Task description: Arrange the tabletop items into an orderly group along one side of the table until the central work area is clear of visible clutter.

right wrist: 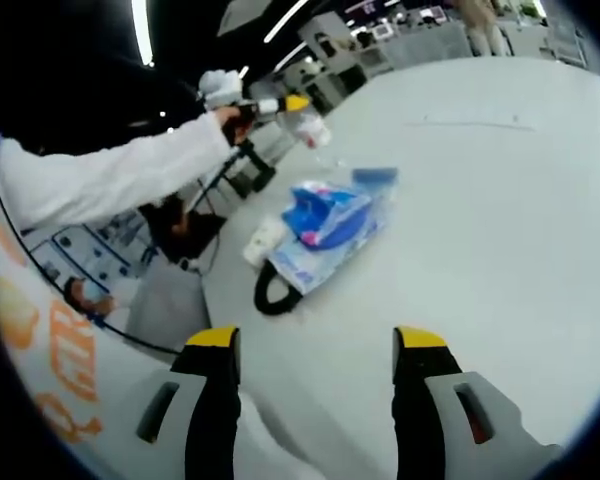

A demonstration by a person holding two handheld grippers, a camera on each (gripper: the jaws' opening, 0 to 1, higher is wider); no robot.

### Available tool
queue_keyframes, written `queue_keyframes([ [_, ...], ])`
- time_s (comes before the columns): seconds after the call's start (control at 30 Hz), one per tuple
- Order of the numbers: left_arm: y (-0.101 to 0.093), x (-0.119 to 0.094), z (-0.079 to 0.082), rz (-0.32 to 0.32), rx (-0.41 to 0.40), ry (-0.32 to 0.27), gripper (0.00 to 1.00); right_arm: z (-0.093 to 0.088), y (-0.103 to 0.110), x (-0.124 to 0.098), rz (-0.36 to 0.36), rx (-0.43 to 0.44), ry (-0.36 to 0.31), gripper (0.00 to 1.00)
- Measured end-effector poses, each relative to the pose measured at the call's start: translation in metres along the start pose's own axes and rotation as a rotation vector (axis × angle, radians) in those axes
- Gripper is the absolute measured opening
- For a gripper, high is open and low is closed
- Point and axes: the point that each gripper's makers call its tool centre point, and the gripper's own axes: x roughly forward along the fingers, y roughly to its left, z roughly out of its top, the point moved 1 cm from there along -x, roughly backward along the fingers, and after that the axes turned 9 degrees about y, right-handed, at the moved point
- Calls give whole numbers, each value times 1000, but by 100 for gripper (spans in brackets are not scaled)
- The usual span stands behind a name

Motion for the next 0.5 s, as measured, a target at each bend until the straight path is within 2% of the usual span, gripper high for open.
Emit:
queue_keyframes([
  [0.1, 2, -5, 3, 6, -8, -9, 39, 0, 0, -1, -1, 1, -5, 60],
  [0.23, 7, -12, 5, 32, -21, -20, 69, 0, 2, -1, 0, -2, -10, 60],
  [0.27, 10, -15, 4, 43, -29, -15, 74, 0, 3, -1, 2, -5, -11, 60],
  [0.4, 17, -23, -3, 59, -101, -7, 85, 0, 7, 0, 8, -14, -12, 60],
  [0.5, 16, -31, -9, 48, -130, 4, 86, -1, 10, 0, 15, -23, -11, 60],
])
